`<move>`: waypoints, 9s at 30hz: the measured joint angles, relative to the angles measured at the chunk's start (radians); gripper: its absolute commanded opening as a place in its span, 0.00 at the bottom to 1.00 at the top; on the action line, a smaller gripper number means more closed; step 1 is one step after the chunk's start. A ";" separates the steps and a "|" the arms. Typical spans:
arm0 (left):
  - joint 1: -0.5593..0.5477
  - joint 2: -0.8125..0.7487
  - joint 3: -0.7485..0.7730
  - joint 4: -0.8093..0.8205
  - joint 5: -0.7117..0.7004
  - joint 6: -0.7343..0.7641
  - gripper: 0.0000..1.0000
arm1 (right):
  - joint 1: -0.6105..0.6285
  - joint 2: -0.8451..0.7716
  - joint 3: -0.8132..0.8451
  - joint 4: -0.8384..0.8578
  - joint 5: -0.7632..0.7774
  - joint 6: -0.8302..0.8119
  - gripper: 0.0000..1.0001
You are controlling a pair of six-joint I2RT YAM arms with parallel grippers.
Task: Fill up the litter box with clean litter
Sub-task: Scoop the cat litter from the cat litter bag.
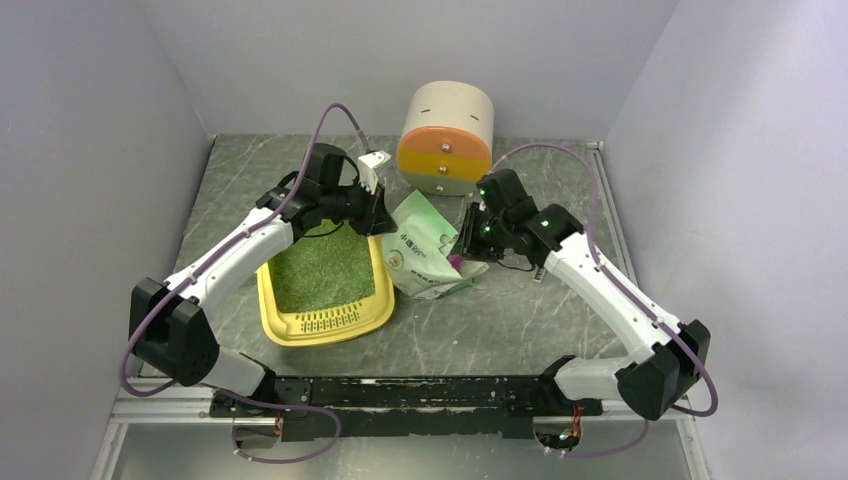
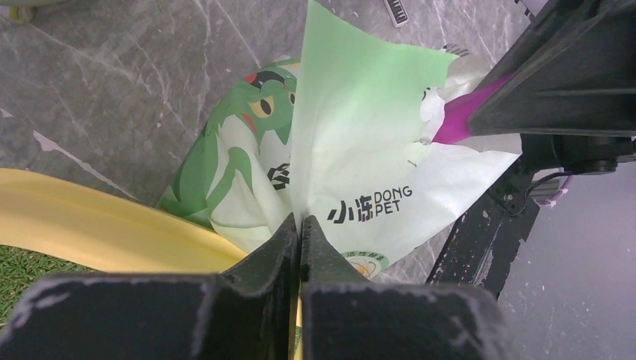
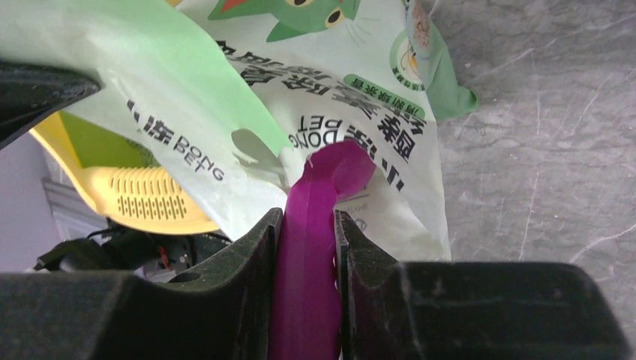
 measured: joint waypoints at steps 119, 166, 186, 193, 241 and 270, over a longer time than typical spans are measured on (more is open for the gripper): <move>-0.022 -0.017 -0.029 0.108 -0.058 -0.195 0.05 | -0.360 -0.215 -0.916 1.411 -0.610 0.725 0.00; -0.008 -0.064 -0.089 0.169 -0.161 -0.300 0.05 | -1.020 -0.526 -0.854 0.849 -1.145 0.380 0.00; -0.004 -0.064 -0.089 0.175 -0.117 -0.290 0.29 | -0.828 -0.444 -0.956 1.151 -1.069 0.590 0.00; 0.001 -0.091 -0.078 0.172 -0.020 -0.219 0.74 | -0.845 -0.451 -0.989 1.238 -1.075 0.643 0.00; 0.086 -0.049 -0.063 0.214 0.110 -0.106 0.05 | -1.085 -0.624 -1.233 1.627 -1.178 1.122 0.00; 0.088 -0.021 -0.072 0.222 -0.010 -0.205 0.05 | -1.085 -0.594 -1.152 1.479 -1.180 0.997 0.00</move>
